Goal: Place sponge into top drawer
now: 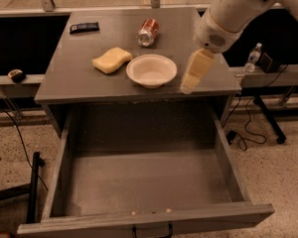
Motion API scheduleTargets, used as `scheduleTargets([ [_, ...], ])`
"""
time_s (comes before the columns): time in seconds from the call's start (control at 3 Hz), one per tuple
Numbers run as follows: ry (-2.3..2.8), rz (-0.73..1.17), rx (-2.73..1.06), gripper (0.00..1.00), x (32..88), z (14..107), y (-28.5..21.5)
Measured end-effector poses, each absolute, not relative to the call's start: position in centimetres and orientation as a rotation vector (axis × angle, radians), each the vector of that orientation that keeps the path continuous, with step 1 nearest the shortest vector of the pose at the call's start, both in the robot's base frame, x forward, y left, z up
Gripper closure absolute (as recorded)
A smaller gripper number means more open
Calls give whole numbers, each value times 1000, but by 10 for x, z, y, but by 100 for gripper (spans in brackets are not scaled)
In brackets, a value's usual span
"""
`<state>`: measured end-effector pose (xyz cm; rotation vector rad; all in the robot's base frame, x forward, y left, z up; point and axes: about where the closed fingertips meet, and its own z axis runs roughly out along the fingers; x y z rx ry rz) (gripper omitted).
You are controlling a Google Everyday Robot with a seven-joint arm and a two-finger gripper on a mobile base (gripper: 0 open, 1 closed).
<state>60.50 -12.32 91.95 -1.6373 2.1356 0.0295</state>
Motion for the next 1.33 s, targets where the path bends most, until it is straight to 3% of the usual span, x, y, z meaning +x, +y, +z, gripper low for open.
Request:
scheduleTargets([
  [0.67,2121,239,-1437,0,694,915,-43],
  [1.33,2090,387,-1277,0,723,890,30],
])
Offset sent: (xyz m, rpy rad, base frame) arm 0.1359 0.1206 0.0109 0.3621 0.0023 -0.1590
